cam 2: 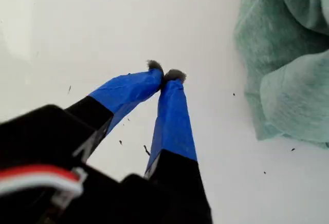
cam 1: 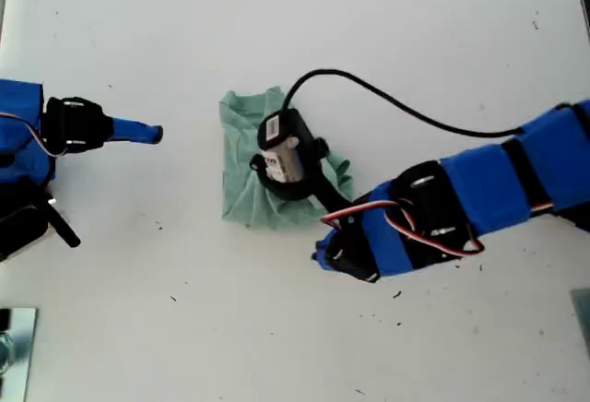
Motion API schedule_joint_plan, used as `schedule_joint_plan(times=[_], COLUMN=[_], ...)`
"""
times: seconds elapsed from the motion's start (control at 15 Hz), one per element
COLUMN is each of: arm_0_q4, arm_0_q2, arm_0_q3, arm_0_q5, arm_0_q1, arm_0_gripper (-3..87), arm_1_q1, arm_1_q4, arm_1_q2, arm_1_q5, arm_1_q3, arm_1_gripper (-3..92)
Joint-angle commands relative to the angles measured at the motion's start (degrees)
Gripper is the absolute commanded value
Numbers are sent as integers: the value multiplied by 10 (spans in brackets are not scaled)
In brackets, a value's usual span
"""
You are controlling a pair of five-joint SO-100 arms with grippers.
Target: Fold t shirt
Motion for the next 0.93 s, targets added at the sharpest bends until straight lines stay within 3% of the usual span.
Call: schedule_joint_plan(times=[0.0,0.2,0.33,0.47,0.6,0.87], arm_0_q4=[-4,-4,-4,-4,-3,-3], arm_0_q2=[4,4,4,4,4,4], arm_0_q3=[7,7,7,7,8,5], arm_0_q5=[0,0,0,-1,-7,-18], arm_0_q1=[3,4,4,5,1,0], arm_0_gripper=[-1,-1,-1,-1,-1,47], arm_1_q1=[49,279,489,599,615,544], arm_1_q4=[-16,-9,-4,-65,-85,-68], arm_1_q2=[3,-71,-214,-132,-6,192], arm_1_q5=[-31,-171,-265,-239,-217,-183], arm_1_q3=[-31,-85,-305,-282,-133,205], arm_1_gripper=[25,25,25,25,25,25])
